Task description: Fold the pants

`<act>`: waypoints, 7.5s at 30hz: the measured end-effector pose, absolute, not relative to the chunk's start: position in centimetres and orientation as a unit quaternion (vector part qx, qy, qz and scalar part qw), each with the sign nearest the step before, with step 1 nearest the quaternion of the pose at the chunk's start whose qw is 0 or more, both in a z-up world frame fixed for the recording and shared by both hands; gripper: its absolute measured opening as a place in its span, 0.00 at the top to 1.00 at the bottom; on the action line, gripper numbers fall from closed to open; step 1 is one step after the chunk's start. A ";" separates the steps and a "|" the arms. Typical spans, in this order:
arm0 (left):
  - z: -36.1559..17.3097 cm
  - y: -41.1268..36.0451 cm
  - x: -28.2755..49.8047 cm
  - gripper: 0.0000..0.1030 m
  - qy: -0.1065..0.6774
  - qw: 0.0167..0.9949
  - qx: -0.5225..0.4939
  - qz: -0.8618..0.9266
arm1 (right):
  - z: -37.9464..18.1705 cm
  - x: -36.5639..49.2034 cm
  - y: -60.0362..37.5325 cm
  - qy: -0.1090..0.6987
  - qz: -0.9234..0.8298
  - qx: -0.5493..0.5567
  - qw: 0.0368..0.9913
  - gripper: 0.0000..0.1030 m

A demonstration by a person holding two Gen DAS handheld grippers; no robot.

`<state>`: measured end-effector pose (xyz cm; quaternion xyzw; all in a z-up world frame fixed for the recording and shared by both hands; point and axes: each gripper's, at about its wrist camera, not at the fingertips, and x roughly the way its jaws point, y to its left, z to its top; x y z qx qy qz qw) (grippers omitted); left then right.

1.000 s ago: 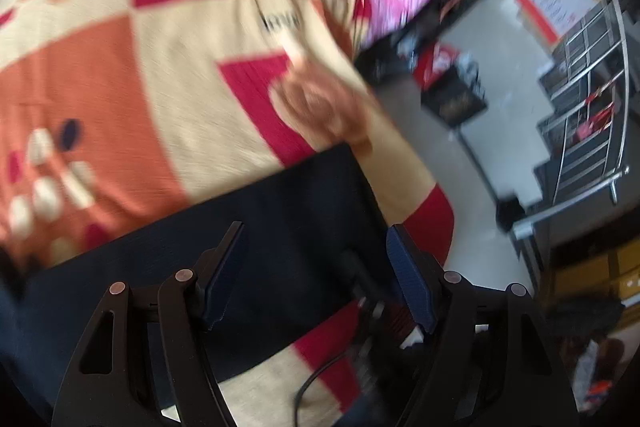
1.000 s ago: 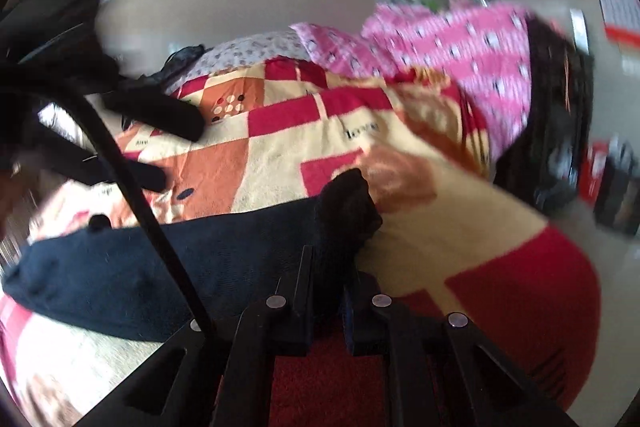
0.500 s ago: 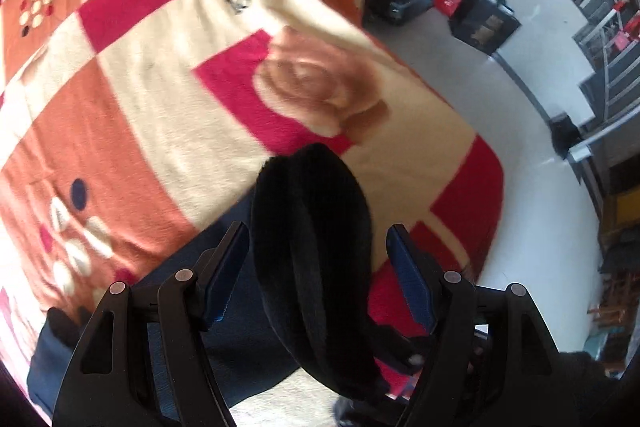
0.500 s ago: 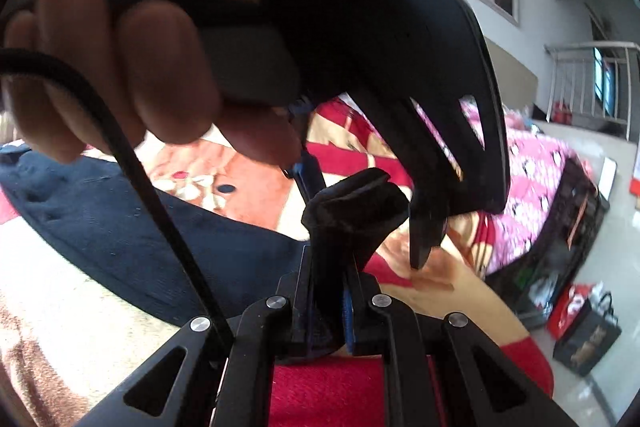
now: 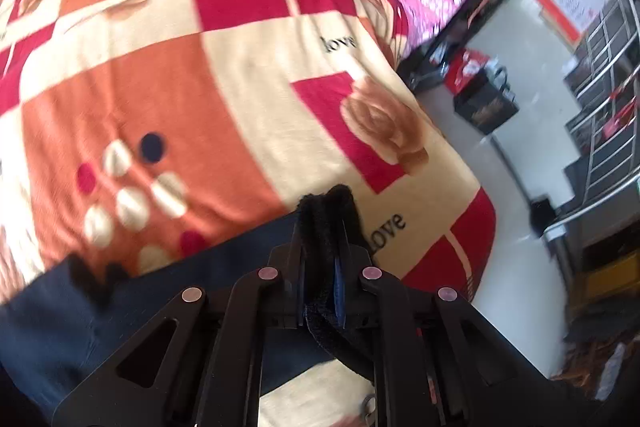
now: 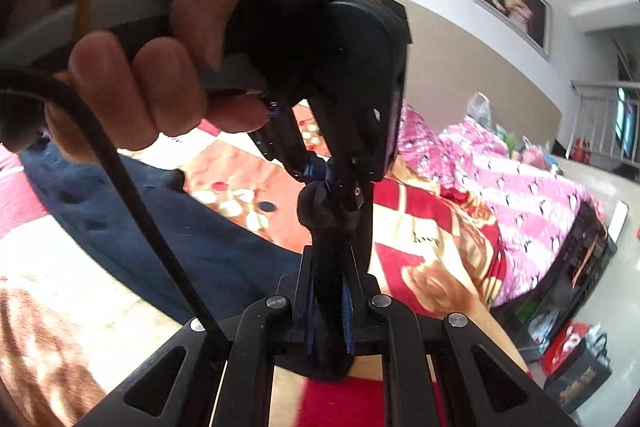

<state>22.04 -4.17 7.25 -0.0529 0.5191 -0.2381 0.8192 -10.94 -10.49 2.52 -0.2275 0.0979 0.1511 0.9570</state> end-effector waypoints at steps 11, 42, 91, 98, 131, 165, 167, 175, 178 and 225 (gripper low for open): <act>4.7 11.3 18.6 0.91 0.499 0.829 -0.150 -0.205 | 2.5 -13.0 1.9 0.107 0.246 -0.344 0.900 0.90; 2.0 10.1 11.9 0.76 0.405 0.895 -0.144 -0.121 | 6.9 -3.0 -11.0 0.248 0.484 -0.201 0.815 0.50; 0.1 19.4 -3.5 0.56 0.244 0.921 -0.303 0.005 | 9.9 -0.3 -1.7 0.205 0.427 -0.171 0.864 0.36; -3.1 29.0 -5.1 0.40 0.234 0.822 -0.506 0.115 | 7.1 3.1 -11.2 0.252 0.410 0.007 0.876 0.35; -3.3 29.3 -0.1 0.85 0.215 0.826 -0.501 0.143 | 5.3 2.5 -10.3 0.269 0.443 -0.012 0.855 0.35; -2.3 3.2 0.3 0.91 0.080 0.913 0.388 0.097 | 10.9 8.9 -2.3 0.473 0.588 0.239 0.611 0.25; -2.6 1.9 -0.3 0.91 0.083 0.903 0.414 0.079 | 10.4 8.9 -2.6 0.486 0.573 0.196 0.630 0.42; -2.2 -1.8 0.2 0.90 0.122 0.902 0.415 0.014 | 6.5 10.5 -6.0 0.536 0.480 0.129 0.683 0.88; -2.2 -2.9 1.0 0.89 0.154 0.899 0.410 -0.002 | 4.2 12.2 -7.1 0.563 0.470 0.133 0.667 0.87; 0.9 13.9 20.1 0.78 0.453 0.859 -0.220 -0.087 | 3.1 6.0 -4.3 0.416 0.460 -0.184 0.762 0.47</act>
